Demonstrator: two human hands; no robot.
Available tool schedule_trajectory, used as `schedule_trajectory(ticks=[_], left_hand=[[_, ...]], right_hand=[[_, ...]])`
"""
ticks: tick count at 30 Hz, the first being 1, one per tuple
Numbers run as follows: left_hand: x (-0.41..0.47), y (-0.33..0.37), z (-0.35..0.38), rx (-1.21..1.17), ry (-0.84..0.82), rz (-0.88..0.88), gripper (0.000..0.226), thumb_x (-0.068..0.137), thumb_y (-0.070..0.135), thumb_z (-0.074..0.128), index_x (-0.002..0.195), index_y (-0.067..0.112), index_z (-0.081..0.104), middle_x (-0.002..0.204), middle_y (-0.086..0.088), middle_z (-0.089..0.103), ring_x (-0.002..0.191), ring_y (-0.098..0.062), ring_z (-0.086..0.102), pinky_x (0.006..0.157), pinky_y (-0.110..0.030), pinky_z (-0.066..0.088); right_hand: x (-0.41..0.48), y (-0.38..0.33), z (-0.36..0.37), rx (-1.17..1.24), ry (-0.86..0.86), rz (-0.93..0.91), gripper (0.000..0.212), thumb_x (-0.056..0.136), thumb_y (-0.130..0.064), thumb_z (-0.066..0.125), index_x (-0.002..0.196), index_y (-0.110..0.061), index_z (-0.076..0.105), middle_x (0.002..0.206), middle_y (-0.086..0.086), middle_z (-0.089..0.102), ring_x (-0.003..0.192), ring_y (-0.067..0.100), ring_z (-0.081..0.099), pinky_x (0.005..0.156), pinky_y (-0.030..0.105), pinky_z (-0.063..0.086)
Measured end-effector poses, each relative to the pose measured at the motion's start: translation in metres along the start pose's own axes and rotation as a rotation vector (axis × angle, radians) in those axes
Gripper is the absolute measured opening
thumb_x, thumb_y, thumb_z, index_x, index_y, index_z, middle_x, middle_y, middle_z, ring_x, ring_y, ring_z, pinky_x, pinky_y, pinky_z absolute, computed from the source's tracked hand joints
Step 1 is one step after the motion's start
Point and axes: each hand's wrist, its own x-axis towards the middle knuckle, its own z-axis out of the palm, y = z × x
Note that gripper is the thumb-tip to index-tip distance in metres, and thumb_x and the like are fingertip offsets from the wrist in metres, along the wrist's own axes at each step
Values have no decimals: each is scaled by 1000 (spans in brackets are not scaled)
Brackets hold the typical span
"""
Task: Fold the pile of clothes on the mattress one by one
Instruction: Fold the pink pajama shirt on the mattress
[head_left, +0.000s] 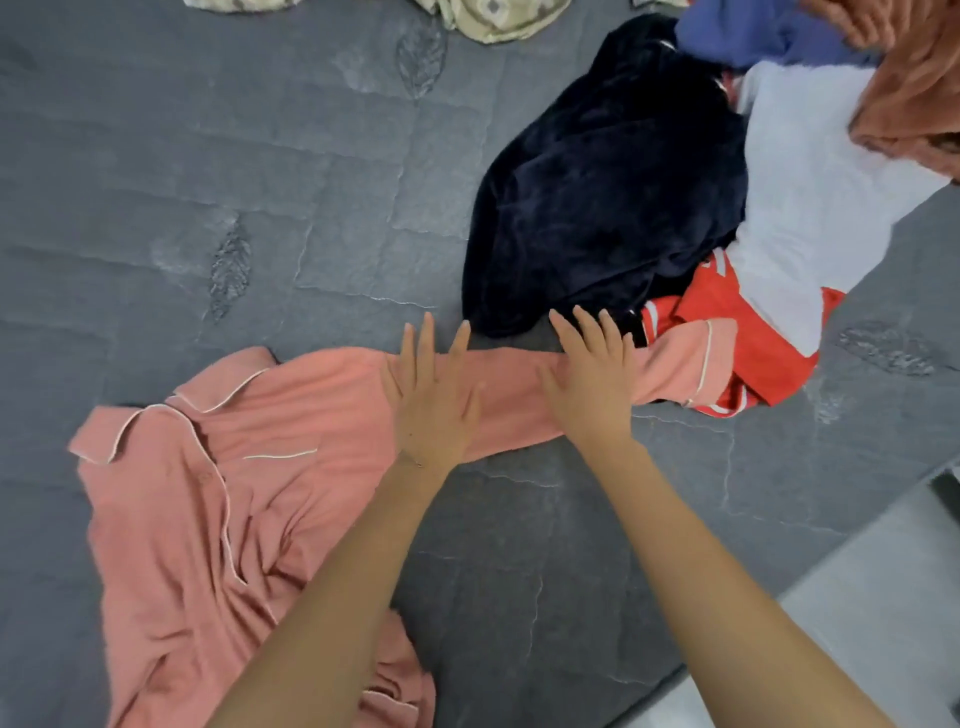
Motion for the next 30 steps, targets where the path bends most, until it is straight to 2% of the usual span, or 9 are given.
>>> schedule_trajectory(ticks=[2,5,10,14,17,20,23,27,30], left_hand=[[-16,-36,-3,-1,8,-83,65,91,51,26,150,36,4,162,-7,2,149,-27,0,115,-54,-3],[-49,-86,-7,-12,46,-180,67,91,51,30,152,24,24,158,-15,20,145,-34,16,112,-61,13],[-114,-168,-16,-48,117,-305,66,92,52,35,151,33,13,158,-14,22,145,-34,18,113,-61,13],[-161,-219,-24,-117,135,-437,66,90,52,35,151,29,23,157,-14,25,144,-35,18,113,-59,13],[-194,-252,-26,-83,177,-468,66,91,51,36,151,24,25,154,-19,30,143,-36,17,115,-51,3],[-222,-279,-28,-49,138,-542,70,92,56,25,150,32,-5,159,-17,16,147,-34,11,113,-41,-19],[-250,-301,-24,-105,135,-665,70,93,60,18,151,27,-3,162,-8,5,149,-25,-1,110,-38,-27],[-269,-327,-19,-411,202,-805,54,103,37,34,152,16,22,157,-8,26,145,-25,23,118,-41,11],[-269,-339,-21,-737,372,-869,39,104,22,36,139,8,46,136,-10,55,125,-24,51,103,-28,36]], right_hand=[[-9,-28,15,-4,-56,-53,61,88,-27,64,145,-22,42,152,8,38,144,33,23,117,52,13],[-26,-74,38,17,-104,-130,63,86,-33,61,145,-21,42,151,9,38,143,35,25,115,54,18],[-61,-155,77,-56,-203,-260,72,81,-53,36,140,-12,48,144,13,45,137,39,35,109,57,29],[-92,-206,103,-51,-242,-375,67,82,-48,44,140,-16,48,145,14,44,137,39,34,111,57,23],[-114,-238,120,-9,-274,-433,62,84,-39,58,142,-19,46,149,12,40,141,38,28,114,54,17],[-132,-264,134,-1,-305,-473,65,84,-50,47,142,-19,46,150,13,38,141,38,26,115,54,15],[-152,-289,150,-37,-362,-529,71,83,-56,41,145,-21,40,152,11,35,142,37,24,115,53,13],[-170,-312,172,-79,-442,-578,76,81,-59,43,148,-27,34,156,6,29,144,34,19,116,49,8],[-174,-324,188,-144,-503,-608,75,86,-55,54,151,-29,27,158,1,23,146,28,14,116,46,5]])
